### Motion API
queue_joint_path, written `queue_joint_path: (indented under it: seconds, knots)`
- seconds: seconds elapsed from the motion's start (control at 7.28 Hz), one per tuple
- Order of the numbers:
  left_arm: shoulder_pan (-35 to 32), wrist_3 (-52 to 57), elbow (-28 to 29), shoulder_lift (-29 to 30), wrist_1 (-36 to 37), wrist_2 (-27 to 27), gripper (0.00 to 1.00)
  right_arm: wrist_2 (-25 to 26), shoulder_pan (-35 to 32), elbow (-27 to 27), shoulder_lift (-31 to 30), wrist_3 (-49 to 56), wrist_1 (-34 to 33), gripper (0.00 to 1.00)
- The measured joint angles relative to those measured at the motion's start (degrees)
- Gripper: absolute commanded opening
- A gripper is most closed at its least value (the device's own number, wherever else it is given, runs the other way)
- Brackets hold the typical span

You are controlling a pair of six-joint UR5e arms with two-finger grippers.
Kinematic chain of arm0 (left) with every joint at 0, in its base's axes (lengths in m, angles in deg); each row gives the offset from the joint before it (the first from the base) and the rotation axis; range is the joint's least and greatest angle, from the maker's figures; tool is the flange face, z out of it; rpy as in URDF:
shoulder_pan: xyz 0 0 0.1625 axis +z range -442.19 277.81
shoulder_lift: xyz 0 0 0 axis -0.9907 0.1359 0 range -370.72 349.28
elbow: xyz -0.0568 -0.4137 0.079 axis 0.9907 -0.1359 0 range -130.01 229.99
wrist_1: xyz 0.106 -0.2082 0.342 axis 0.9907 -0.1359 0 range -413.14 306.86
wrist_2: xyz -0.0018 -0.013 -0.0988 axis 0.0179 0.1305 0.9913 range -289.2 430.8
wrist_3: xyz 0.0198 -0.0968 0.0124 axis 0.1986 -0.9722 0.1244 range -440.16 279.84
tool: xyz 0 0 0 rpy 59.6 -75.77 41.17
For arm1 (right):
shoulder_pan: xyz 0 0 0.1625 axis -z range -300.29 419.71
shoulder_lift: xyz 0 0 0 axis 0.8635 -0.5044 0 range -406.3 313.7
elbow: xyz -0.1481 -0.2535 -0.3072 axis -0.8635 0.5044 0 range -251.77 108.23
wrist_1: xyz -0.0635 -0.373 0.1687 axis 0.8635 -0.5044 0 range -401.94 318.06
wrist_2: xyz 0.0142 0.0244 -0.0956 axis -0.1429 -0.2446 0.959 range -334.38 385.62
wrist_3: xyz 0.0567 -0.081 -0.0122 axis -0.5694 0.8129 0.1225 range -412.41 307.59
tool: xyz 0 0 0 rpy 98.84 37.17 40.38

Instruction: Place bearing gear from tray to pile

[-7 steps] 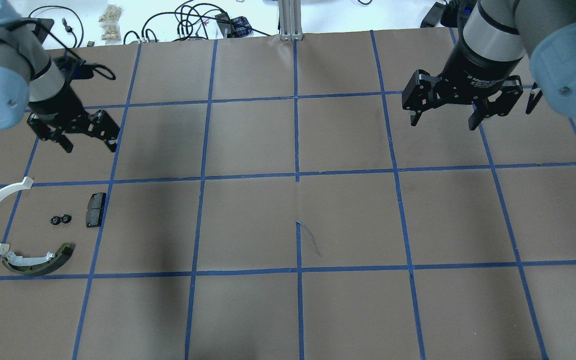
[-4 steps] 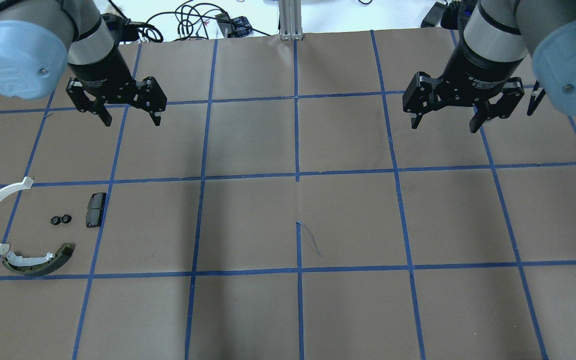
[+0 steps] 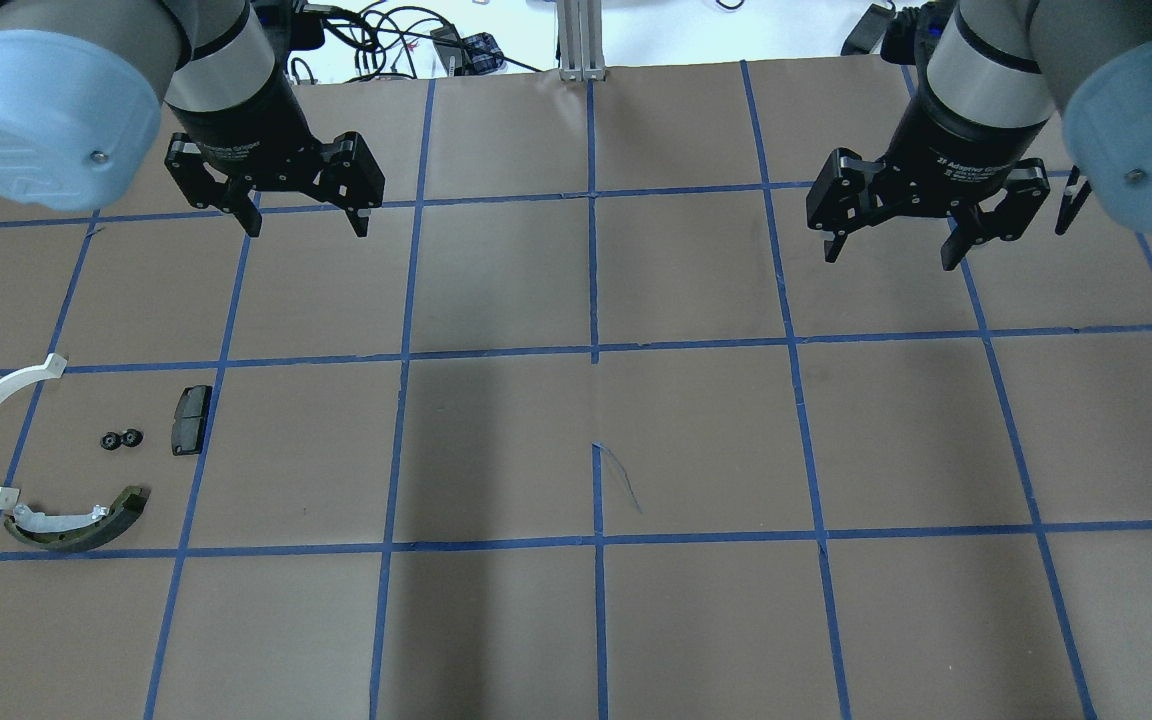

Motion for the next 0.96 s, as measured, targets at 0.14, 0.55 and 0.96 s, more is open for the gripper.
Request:
queue_joint_path:
  seconds: [0.14,0.55,0.96]
  knots:
    - [0.0,-0.1,-0.3,-0.4,0.1,0.0,1.0,0.0,0.0,0.0,-0.5,0.0,0.0,1.0]
    - [0.2,-1.5,-0.1,-0.4,0.1,1.6,1.0,-0.2,0.0,-0.1,-2.2,0.1,-0.2,1.0]
    - [1.1,-1.7,0.7,-0.5,-0.1,4.8,1.0,-0.6,0.0,-0.3,-2.8,0.2,-0.1,1.0]
